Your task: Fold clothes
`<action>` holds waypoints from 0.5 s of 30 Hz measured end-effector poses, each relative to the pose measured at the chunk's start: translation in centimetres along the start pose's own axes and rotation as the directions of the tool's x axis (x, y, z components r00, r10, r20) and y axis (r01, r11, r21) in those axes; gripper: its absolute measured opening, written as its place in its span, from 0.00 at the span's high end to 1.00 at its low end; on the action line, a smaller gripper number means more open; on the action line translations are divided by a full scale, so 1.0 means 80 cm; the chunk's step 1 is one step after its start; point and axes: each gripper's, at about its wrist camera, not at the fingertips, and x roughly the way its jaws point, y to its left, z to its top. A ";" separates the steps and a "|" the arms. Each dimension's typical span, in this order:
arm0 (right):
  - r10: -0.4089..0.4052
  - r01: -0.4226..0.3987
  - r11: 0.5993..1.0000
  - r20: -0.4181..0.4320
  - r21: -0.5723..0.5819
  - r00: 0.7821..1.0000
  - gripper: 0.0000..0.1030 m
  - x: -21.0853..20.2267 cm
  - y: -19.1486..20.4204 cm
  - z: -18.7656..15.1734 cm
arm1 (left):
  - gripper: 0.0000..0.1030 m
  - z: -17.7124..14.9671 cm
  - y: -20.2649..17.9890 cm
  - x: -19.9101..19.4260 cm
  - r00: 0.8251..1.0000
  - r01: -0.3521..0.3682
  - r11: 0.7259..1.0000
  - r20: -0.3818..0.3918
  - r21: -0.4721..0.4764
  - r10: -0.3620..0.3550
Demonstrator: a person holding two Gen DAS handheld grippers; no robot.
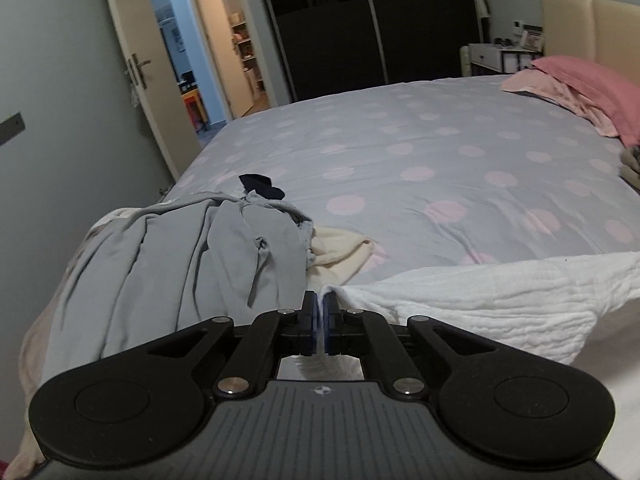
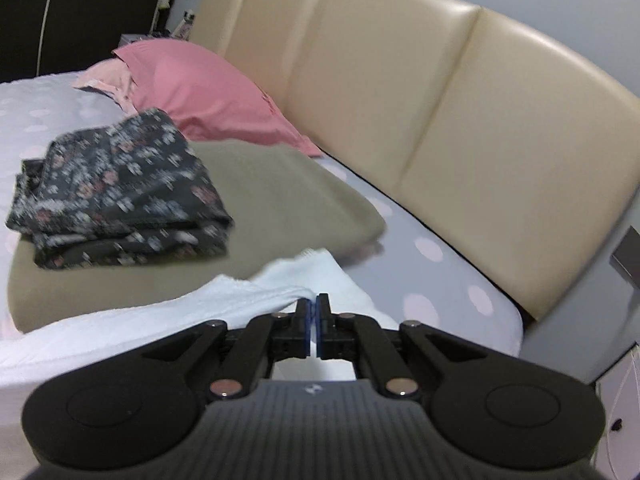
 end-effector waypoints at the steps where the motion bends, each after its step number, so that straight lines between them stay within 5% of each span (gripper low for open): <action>1: -0.003 0.003 1.000 -0.009 -0.002 1.000 0.98 0.000 -0.007 -0.004 | 0.99 -0.004 -0.002 -0.007 1.000 0.002 1.000 -0.007 0.009 -0.002; 15: -0.013 -0.012 0.991 -0.187 -0.134 0.982 0.98 0.017 -0.040 -0.059 | 1.00 -0.088 -0.018 -0.039 0.979 0.040 0.991 -0.202 0.129 -0.013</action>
